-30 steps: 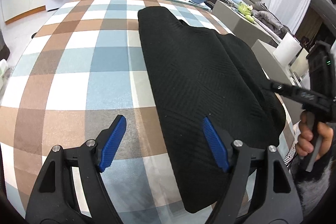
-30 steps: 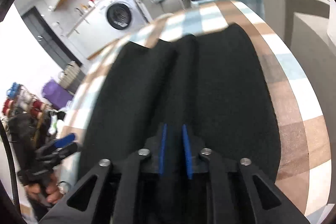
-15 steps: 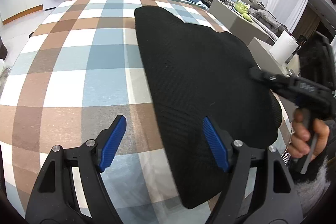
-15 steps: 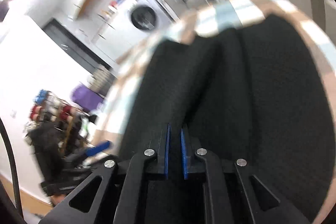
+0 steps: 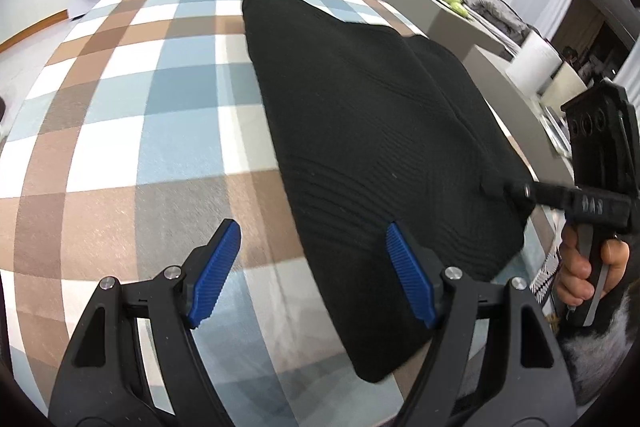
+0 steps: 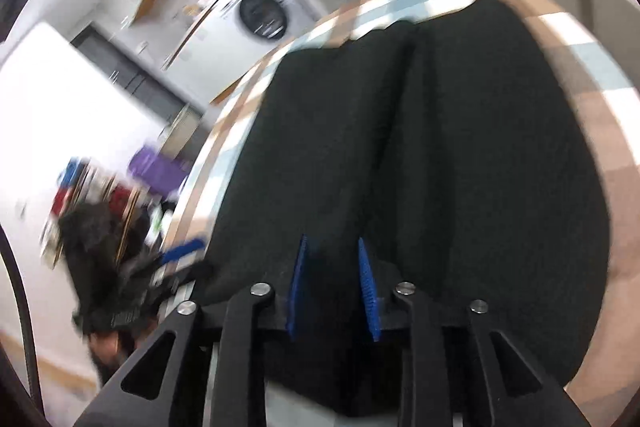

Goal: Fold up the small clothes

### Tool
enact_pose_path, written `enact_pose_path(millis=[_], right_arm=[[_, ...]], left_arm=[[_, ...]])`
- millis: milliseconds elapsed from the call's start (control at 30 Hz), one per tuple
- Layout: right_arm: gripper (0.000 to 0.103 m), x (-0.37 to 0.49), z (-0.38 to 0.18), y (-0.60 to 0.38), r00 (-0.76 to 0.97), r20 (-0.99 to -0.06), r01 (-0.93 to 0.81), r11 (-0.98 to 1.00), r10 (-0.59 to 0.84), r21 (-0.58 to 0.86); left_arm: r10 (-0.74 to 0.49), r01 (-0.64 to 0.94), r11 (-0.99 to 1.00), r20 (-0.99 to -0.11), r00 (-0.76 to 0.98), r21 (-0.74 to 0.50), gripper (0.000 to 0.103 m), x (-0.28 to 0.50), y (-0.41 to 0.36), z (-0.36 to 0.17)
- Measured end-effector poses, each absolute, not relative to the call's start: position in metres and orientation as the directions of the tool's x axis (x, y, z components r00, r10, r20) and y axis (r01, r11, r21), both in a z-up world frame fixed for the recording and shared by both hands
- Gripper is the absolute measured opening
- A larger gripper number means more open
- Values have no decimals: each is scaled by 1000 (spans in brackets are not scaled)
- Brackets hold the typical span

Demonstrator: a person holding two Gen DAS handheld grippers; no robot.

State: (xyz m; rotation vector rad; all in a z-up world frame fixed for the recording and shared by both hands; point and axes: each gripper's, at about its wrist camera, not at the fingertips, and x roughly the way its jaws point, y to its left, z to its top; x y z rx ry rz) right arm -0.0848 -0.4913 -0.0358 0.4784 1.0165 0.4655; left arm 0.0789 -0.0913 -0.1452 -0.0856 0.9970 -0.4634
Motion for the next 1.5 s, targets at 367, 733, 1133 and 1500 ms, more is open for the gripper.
enact_pose_path(millis=[367, 733, 1133, 1500], right_arm=[[6, -111, -16, -488, 519, -677, -245, 849, 522, 467], [26, -112, -29, -538, 580, -700, -37, 871, 418, 489], [18, -30, -52, -518, 547, -753, 9, 897, 365, 441], [4, -41, -3, -538, 657, -708, 32, 929, 257, 368]], left_arm=[[-428, 473, 853, -812, 397, -219, 73, 41, -114, -148], [-457, 434, 857, -797, 395, -277, 73, 42, -97, -144], [-437, 290, 898, -753, 492, -332, 73, 82, -78, -134], [-408, 262, 912, -758, 510, -315, 73, 96, -69, -134]])
